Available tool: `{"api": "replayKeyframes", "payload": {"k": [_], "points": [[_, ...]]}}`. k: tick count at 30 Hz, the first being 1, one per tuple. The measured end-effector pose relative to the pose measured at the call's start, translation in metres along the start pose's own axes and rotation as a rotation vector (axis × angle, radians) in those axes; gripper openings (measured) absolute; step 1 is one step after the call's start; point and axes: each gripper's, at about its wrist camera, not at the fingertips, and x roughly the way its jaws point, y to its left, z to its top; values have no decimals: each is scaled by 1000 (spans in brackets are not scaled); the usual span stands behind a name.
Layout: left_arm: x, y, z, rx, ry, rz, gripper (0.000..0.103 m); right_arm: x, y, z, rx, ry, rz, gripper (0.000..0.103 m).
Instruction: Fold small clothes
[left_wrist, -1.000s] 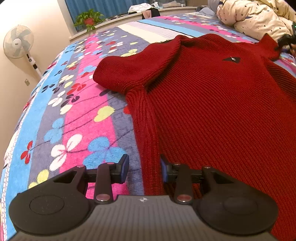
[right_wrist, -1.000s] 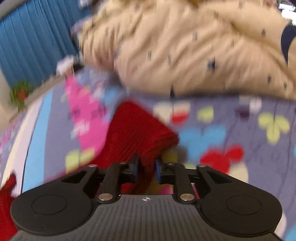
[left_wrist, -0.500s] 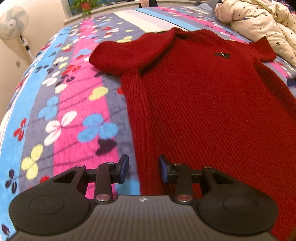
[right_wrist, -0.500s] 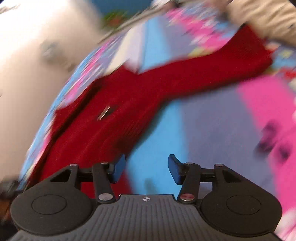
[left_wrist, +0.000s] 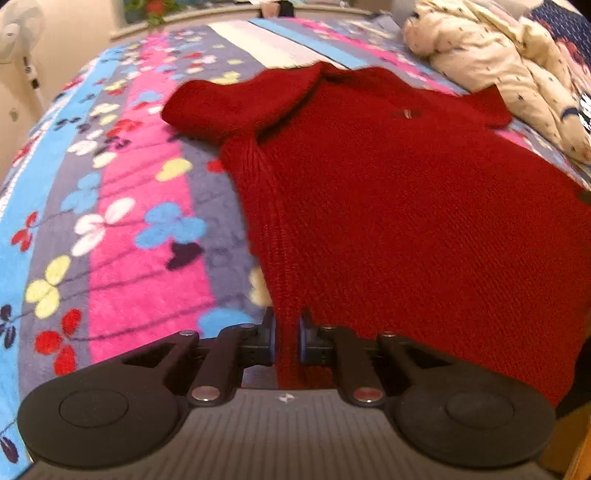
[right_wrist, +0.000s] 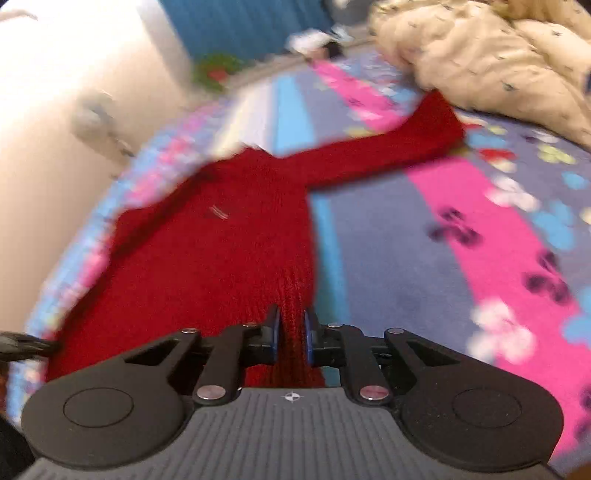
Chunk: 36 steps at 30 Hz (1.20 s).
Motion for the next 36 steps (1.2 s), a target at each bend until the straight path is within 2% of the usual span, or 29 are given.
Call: {"api": "replayKeyframes", "payload": {"k": [1,2,3,4,6,7,8,9,10,12,13,14,16,18,20,23,26,28,30,32,33,35,36], "points": [[3,-2,-1,7,23,7,12,16,0,-5,2,79,-48,16],[6,-2,-2,10,46,16,13,27,2,-10,-24,122,-102,18],[7,-2,-3,3,59,21,17,29,9,-13,-34,101,-130,24],[6,0,-3,-12,53,27,17,25,13,-11,-32,62,-133,24],[-5,2,-1,-36,-2,32,20,10,25,-9,-66,-45,-111,25],[-11,3,0,-40,-33,30,20,10,31,-10,-113,-64,-105,30],[-15,3,0,-41,-56,25,20,16,36,-12,-166,-32,-114,36],[-14,3,1,-38,-56,22,20,28,38,-15,-206,44,-139,49],[-10,2,1,-31,-33,27,20,46,37,-23,-241,151,-186,52],[7,-2,-2,7,55,75,23,45,33,-25,-238,153,-214,58],[11,-5,-3,33,68,97,25,40,38,-19,-242,122,-216,56],[8,-7,-2,53,53,110,28,31,45,-15,-266,53,-218,55],[-3,-9,0,58,-15,121,30,19,58,-10,-309,-64,-222,55],[-15,-11,6,43,-98,163,41,8,65,-4,-324,-151,-174,55],[-24,-15,16,15,-150,205,44,1,75,9,-323,-224,-116,55],[-41,-30,39,-29,-218,226,45,-8,94,29,-310,-325,-35,55],[-59,-55,73,-54,-307,242,54,-18,109,64,-272,-435,54,55],[-66,-74,101,-62,-355,259,60,-21,122,86,-255,-489,105,61],[-68,-92,129,-72,-383,276,66,-1,128,105,-272,-485,146,73],[-64,-110,155,-65,-390,295,70,23,129,113,-285,-471,139,74],[-58,-118,168,-55,-389,317,70,34,128,113,-275,-436,118,74],[-39,-127,192,-44,-368,366,70,62,132,121,-272,-294,58,70],[-29,-127,202,-53,-351,375,70,68,135,122,-278,-260,51,69]]}}
